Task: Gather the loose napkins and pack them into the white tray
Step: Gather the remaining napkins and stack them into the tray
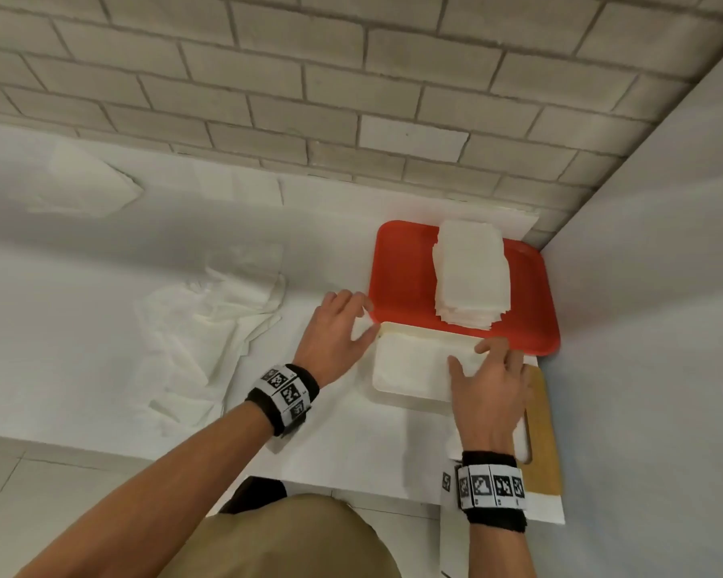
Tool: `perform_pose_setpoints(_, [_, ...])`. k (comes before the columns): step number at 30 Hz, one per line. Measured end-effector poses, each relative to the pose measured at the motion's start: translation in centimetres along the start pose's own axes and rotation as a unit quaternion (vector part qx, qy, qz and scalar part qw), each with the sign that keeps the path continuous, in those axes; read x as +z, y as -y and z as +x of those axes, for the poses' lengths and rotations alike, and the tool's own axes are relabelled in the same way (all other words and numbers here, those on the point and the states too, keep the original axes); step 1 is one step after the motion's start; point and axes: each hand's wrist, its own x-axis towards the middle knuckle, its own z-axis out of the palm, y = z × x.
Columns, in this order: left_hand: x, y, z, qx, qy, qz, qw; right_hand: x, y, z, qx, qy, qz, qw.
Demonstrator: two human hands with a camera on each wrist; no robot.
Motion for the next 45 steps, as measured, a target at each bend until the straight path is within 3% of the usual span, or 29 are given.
perform_pose_setpoints(3, [-4.6, 7.2, 0.9, -0.094, -0.054, 0.022, 0.994, 0.7, 5.8, -0.9, -0.07, 0.01, 0.086, 0.994])
perform_pose_setpoints(7, [-10.3, 17.5, 2.6, -0.245, -0.084, 0.06, 0.964, 5.3, 14.9, -1.4, -0.101, 0.108, 0.19, 0.971])
perform_pose_setpoints(10, [-12.6, 22.7, 4.2, -0.299, -0.056, 0.062, 0.951, 11.9, 20.8, -0.5, -0.092, 0.184, 0.233, 0.951])
perform_pose_setpoints(14, [-13.6, 27.8, 6.8, -0.394, 0.045, 0.075, 0.915, 20.1, 27.3, 0.0, -0.118, 0.22, 0.183, 0.951])
perform_pose_setpoints(19, [-12.7, 29.1, 7.6, -0.37, 0.136, 0.127, 0.91, 25.0, 29.8, -1.7, -0.1, 0.301, 0.043, 0.947])
perform_pose_setpoints(22, [-12.8, 29.5, 8.0, -0.339, 0.134, 0.073, 0.928, 25.5, 30.0, -2.1, -0.033, 0.289, 0.12, 0.949])
perform_pose_setpoints(25, [-14.1, 28.3, 7.7, -0.282, 0.049, -0.063, 0.956, 24.6, 29.6, -2.1, 0.022, 0.22, 0.263, 0.939])
perform_pose_setpoints(30, [-17.9, 22.4, 5.9, -0.203, 0.005, -0.23, 0.952, 18.6, 29.0, -2.8, 0.119, 0.195, 0.469, 0.853])
perform_pose_setpoints(34, [-20.8, 17.7, 4.0, -0.158, -0.029, -0.324, 0.933, 12.5, 28.9, -3.4, 0.043, 0.248, 0.597, 0.761])
perform_pose_setpoints(37, [-21.7, 16.4, 2.6, -0.159, -0.047, -0.385, 0.908, 9.6, 27.9, -3.4, -0.022, 0.232, 0.583, 0.778])
perform_pose_setpoints(40, [-21.5, 16.6, 1.4, -0.201, -0.069, -0.399, 0.892, 9.7, 26.5, -3.3, -0.021, 0.222, 0.543, 0.81])
perform_pose_setpoints(43, [-19.3, 19.2, -0.2, -0.257, -0.04, -0.275, 0.926, 12.2, 25.2, -3.7, 0.033, 0.274, 0.448, 0.851])
perform_pose_setpoints(45, [-18.1, 20.9, -1.3, -0.304, -0.007, -0.237, 0.923, 13.4, 24.8, -4.5, 0.069, 0.263, 0.372, 0.887])
